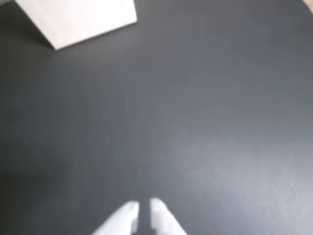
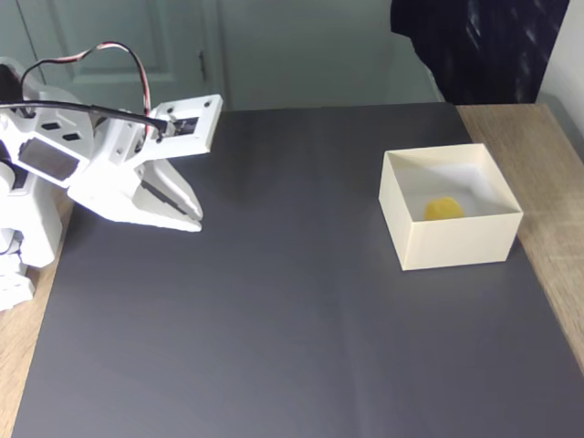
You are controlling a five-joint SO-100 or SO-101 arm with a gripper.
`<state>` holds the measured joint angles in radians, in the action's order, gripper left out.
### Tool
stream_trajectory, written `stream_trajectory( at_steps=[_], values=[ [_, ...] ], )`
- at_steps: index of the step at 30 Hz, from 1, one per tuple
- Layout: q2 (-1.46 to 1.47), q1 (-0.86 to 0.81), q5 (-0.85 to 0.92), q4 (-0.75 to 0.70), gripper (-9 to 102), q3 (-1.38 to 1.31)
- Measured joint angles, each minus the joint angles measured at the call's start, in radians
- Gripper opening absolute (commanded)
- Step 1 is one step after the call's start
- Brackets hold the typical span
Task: Grasp a cube block and put it in the white box.
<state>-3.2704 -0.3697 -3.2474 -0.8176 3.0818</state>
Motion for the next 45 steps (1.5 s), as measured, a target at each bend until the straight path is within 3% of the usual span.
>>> stream_trajectory(
  at_steps=[27, 45],
  values=[
    [0.000, -0.018, 0.048, -0.247, 0, 0.104],
    [0.000, -0.026, 0.181, -0.281, 1, 0.107]
  ],
)
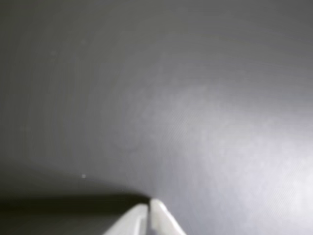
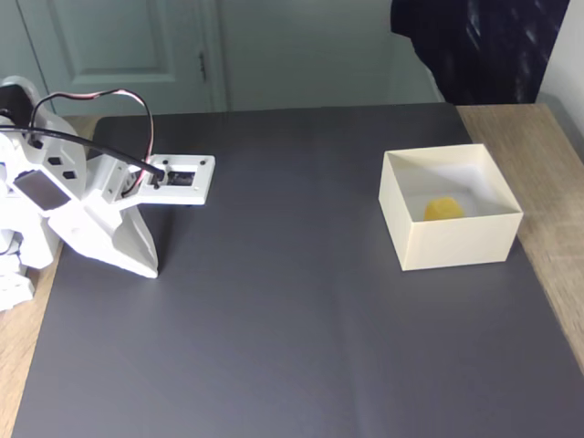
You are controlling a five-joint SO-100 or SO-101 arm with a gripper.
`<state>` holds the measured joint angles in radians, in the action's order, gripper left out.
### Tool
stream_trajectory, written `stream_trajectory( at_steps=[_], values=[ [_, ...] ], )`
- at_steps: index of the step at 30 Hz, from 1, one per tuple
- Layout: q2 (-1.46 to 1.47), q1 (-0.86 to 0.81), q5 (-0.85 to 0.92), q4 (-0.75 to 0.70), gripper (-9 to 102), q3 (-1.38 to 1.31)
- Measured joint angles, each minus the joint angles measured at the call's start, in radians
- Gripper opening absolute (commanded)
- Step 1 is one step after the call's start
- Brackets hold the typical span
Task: Grasp a cube block and put it in the white box.
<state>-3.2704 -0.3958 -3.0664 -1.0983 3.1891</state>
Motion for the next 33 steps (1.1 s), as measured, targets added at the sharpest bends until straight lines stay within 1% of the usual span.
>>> stream_trajectory(
  at_steps=[17, 33],
  values=[
    [0.000, 0.000, 0.094, -0.018, 1, 0.000],
    [0.000, 0.000, 0.094, -0.018, 1, 0.000]
  ],
)
